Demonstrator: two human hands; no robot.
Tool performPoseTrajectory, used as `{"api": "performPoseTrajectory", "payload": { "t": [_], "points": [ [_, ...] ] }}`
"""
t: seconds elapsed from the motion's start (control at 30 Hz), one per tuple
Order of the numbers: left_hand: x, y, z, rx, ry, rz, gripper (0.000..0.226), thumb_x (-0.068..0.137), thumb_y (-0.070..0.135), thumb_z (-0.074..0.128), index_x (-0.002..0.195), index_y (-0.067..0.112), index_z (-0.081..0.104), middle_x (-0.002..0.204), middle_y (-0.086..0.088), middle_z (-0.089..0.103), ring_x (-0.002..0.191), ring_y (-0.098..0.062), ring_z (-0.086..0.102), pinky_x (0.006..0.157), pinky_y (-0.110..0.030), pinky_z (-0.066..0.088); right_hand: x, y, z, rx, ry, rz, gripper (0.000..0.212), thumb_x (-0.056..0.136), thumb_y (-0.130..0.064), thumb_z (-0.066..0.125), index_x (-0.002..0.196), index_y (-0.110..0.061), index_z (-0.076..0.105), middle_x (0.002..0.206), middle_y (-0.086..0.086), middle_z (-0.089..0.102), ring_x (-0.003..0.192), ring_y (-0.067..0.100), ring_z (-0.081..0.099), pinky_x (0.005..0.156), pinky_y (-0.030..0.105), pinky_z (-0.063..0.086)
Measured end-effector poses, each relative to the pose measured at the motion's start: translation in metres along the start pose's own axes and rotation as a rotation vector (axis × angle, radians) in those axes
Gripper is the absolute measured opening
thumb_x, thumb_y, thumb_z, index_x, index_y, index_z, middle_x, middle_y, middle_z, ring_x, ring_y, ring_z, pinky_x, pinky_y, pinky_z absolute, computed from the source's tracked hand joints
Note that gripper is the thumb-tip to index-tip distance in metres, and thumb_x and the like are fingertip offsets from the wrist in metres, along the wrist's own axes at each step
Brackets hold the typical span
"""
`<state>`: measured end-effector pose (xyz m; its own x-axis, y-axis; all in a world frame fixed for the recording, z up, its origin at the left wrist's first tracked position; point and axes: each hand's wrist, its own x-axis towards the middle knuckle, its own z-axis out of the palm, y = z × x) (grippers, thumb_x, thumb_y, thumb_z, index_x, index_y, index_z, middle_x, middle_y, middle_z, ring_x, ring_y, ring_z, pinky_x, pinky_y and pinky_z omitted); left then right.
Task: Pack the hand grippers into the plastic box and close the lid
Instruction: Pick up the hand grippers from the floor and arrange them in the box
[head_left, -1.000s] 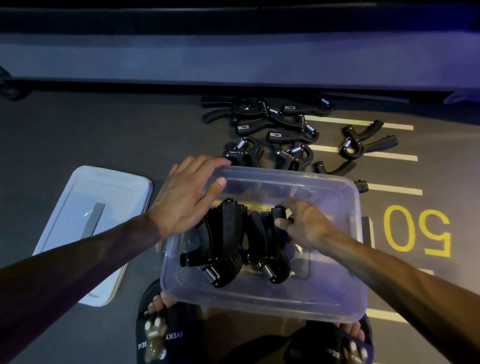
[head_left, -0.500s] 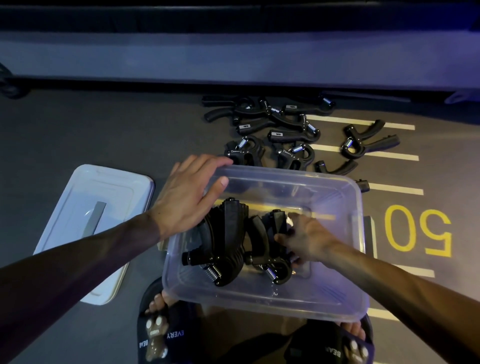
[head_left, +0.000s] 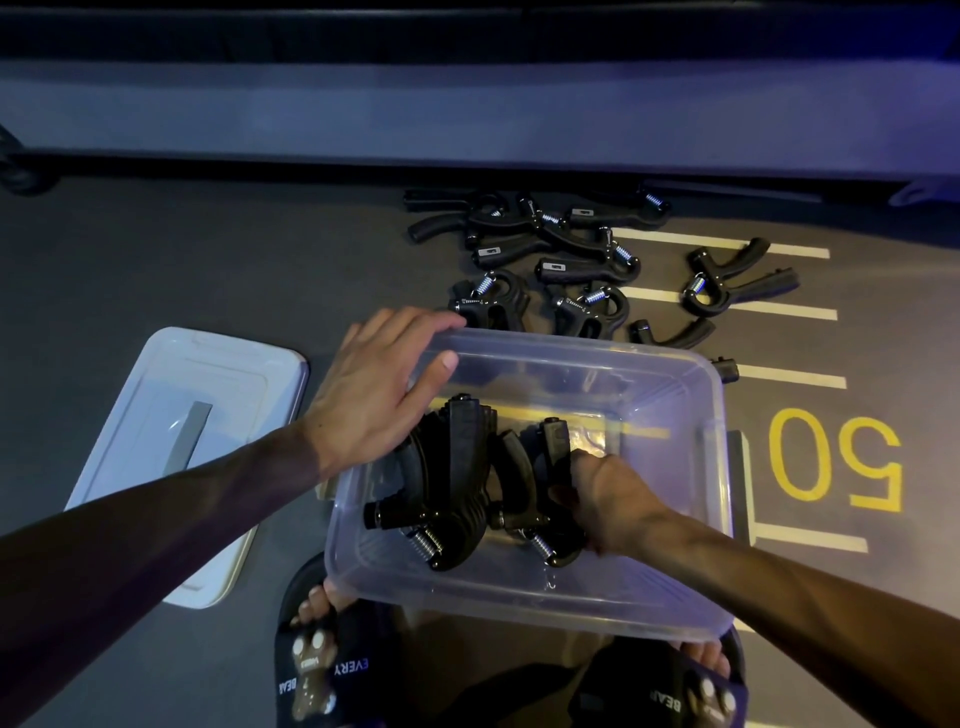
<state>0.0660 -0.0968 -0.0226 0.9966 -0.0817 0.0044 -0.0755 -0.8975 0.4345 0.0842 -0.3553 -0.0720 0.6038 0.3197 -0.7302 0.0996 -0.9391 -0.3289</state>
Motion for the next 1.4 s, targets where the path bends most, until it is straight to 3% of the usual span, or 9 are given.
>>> {"api": "performPoseTrajectory", "payload": {
  "t": [0.23,0.43,0.57,0.7,0.87,1.0,1.13,1.3,1.4],
  "points": [
    [0.000,0.001,0.001,-0.004,-0.009,-0.006,0.043,0.105,0.044,0.033,0.141,0.026,0.049,0.130,0.007,0.056,0.117,-0.018,0.049,0.095,-0.043,0.039,0.002,0.005,0.006,-0.132,0.050,-0.073,0.027,0.091,-0.022,0.056,0.114,-0.008,0.055,0.110,0.016,0.065,0.098,0.032,0.065,0.080,0.031,0.049],
    [0.000,0.000,0.000,-0.010,-0.003,-0.005,0.042,0.106,0.044,0.033,0.141,0.026,0.049,0.129,0.007,0.056,0.117,-0.018,0.050,0.096,-0.045,0.040,-0.007,-0.002,-0.005,-0.010,-0.064,0.037,0.026,0.091,-0.039,0.063,0.093,-0.016,0.051,0.084,0.008,0.060,0.083,0.028,0.067,0.057,0.025,0.042],
    [-0.001,0.000,0.001,-0.009,-0.001,-0.005,0.042,0.106,0.043,0.034,0.141,0.026,0.049,0.129,0.008,0.056,0.117,-0.016,0.049,0.095,-0.042,0.039,-0.011,-0.007,-0.004,-0.222,-0.201,-0.024,0.026,0.093,-0.036,0.062,0.094,-0.013,0.050,0.107,0.011,0.066,0.082,0.017,0.051,0.051,0.019,0.033],
    [0.000,0.000,0.001,-0.008,0.002,-0.004,0.042,0.106,0.044,0.034,0.141,0.027,0.049,0.130,0.008,0.056,0.116,-0.016,0.049,0.095,-0.041,0.039,-0.016,-0.002,0.003,-0.169,-0.109,-0.035,0.035,0.092,-0.038,0.062,0.110,-0.010,0.055,0.099,0.007,0.059,0.091,0.019,0.060,0.061,0.019,0.038],
    [0.000,0.000,0.001,-0.002,0.001,-0.004,0.042,0.106,0.044,0.034,0.141,0.027,0.049,0.130,0.008,0.056,0.117,-0.017,0.049,0.094,-0.040,0.038,-0.016,0.006,0.010,-0.108,-0.045,-0.022,0.040,0.089,-0.045,0.063,0.110,-0.011,0.058,0.088,0.001,0.059,0.078,0.017,0.059,0.069,0.026,0.048],
    [0.000,0.000,0.000,0.005,0.004,-0.002,0.042,0.106,0.043,0.034,0.141,0.027,0.049,0.130,0.008,0.056,0.116,-0.017,0.049,0.095,-0.040,0.038,-0.014,0.005,0.004,-0.117,-0.099,-0.017,0.049,0.087,-0.050,0.064,0.114,-0.010,0.055,0.104,0.009,0.068,0.092,0.023,0.067,0.079,0.029,0.053],
    [0.000,0.001,0.001,0.001,0.003,0.000,0.043,0.105,0.044,0.033,0.141,0.026,0.049,0.129,0.008,0.056,0.116,-0.018,0.050,0.095,-0.040,0.038,-0.010,-0.007,-0.016,-0.235,-0.187,0.006,0.064,0.087,-0.061,0.057,0.121,-0.007,0.054,0.112,0.011,0.062,0.101,0.025,0.060,0.075,0.027,0.043],
    [0.001,0.000,0.001,-0.004,-0.005,-0.009,0.043,0.105,0.044,0.033,0.141,0.027,0.049,0.130,0.009,0.056,0.117,-0.017,0.049,0.095,-0.036,0.035,-0.009,-0.037,-0.047,-0.283,0.137,-0.116,0.037,0.087,-0.053,0.057,0.101,-0.019,0.060,0.113,0.011,0.064,0.110,0.032,0.061,0.085,0.032,0.047],
    [0.000,0.000,0.001,-0.005,-0.001,-0.008,0.042,0.105,0.044,0.034,0.141,0.027,0.049,0.129,0.009,0.056,0.116,-0.017,0.049,0.095,-0.040,0.038,-0.012,-0.054,-0.037,-0.269,0.190,-0.216,0.032,0.090,-0.038,0.055,0.112,-0.016,0.059,0.112,0.015,0.065,0.106,0.036,0.061,0.083,0.034,0.048]
  ]
}}
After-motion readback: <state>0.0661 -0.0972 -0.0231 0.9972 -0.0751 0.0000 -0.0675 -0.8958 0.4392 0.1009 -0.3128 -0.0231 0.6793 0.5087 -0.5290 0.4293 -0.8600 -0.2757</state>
